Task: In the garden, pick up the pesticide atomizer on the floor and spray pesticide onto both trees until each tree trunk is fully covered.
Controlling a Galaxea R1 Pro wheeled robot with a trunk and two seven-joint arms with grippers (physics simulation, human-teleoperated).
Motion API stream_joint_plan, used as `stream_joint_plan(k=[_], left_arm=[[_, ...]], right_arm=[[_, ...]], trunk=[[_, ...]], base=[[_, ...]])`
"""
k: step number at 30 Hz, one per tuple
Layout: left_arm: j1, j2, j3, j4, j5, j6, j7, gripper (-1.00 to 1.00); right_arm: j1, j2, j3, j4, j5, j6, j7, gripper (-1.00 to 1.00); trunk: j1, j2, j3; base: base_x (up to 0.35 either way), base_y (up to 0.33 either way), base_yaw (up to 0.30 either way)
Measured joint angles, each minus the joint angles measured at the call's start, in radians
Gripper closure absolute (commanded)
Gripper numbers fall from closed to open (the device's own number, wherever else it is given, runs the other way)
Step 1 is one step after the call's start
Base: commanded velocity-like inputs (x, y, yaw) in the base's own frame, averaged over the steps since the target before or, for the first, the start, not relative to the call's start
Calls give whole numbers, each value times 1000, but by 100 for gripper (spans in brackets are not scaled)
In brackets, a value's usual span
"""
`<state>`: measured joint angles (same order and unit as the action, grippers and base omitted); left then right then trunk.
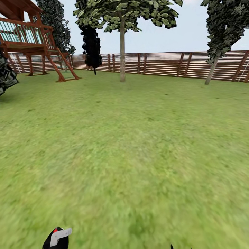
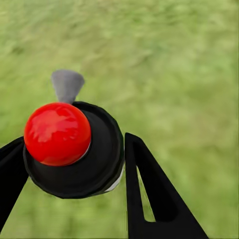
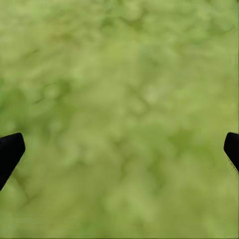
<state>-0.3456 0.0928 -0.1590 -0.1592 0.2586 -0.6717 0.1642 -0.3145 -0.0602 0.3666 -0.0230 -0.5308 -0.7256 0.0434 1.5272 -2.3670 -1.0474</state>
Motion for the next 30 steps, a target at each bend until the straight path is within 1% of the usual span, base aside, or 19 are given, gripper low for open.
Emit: stream_joint_plan(k=[30], left_arm=[[0,1,1,0,-1,0,0,100]], right_arm=[[0,0,0,0,0,0,0,-100]], trunk=[[0,0,0]], base=[[340,0,0]])
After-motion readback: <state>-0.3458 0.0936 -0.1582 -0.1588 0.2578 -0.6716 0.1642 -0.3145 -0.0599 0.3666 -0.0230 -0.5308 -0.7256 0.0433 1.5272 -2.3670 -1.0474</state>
